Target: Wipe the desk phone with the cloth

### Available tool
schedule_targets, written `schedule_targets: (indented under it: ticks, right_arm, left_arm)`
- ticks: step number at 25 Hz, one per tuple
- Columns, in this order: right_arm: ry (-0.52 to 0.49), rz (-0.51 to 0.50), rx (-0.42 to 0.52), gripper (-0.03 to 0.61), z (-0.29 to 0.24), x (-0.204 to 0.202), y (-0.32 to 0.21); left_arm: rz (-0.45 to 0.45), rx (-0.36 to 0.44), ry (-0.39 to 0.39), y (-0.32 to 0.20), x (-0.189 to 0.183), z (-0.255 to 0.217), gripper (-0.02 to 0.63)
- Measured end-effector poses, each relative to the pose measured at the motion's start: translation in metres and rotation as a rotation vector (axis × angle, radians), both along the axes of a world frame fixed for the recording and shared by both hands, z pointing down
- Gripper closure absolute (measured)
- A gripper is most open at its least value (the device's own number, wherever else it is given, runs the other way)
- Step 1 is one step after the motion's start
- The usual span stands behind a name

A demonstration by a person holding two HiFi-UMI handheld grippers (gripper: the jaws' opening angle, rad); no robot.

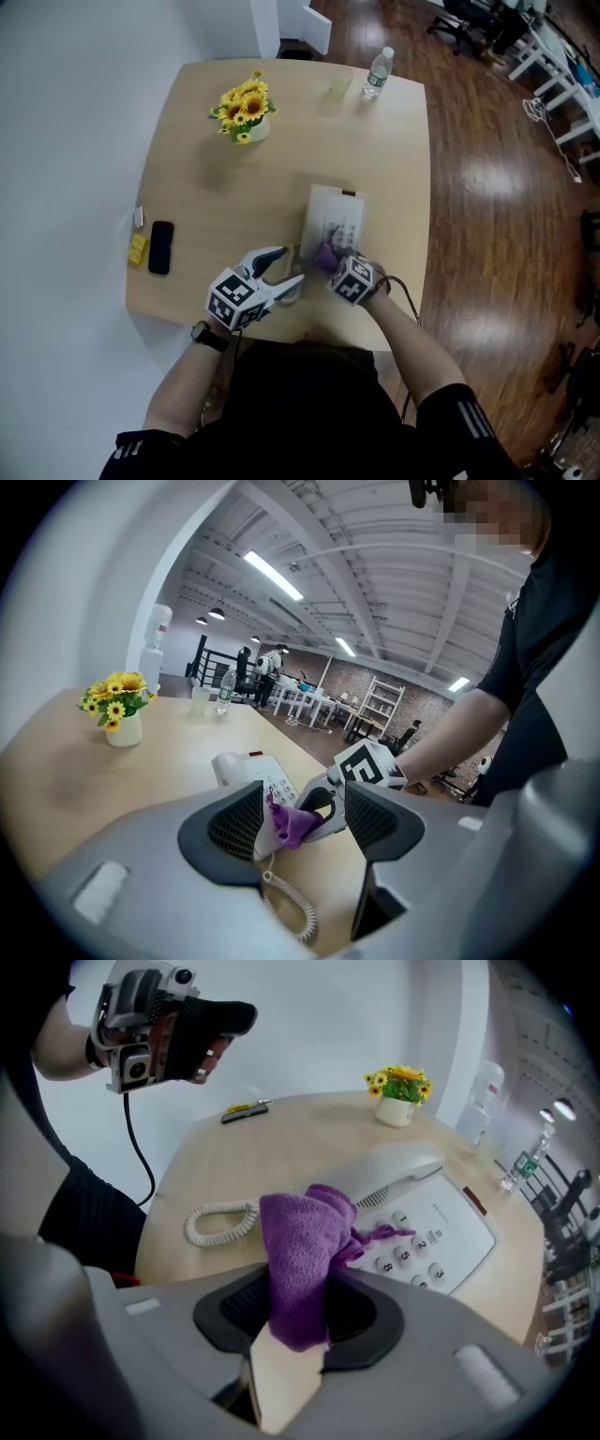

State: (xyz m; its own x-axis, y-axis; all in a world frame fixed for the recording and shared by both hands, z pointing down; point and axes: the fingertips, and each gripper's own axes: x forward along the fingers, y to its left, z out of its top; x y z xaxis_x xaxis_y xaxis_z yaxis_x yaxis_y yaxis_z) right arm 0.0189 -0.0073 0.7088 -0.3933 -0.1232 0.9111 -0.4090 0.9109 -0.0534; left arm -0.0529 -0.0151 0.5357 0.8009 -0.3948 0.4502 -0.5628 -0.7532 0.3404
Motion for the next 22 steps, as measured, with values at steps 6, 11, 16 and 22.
schedule_targets:
  ticks: [6,11,16,22]
  right_arm:
    - [-0.035,-0.045,-0.047,0.428,-0.009,-0.010,0.024]
    - [-0.028,-0.019,-0.004,0.428,-0.007,-0.013,0.010]
    - [0.012,0.071,-0.019,0.428,-0.003,0.003,0.004]
    - [0.043,0.182,-0.038,0.430,-0.001,0.055,0.007]
  left_arm:
    - [0.001,0.005,-0.005,0.007,-0.002,-0.001,0.345]
    - [0.000,0.003,-0.014,0.010,-0.003,-0.001,0.345]
    - [0.001,-0.002,-0.013,0.011,0.001,0.001,0.345]
    - [0.012,0.000,0.003,0.008,0.010,0.000,0.345]
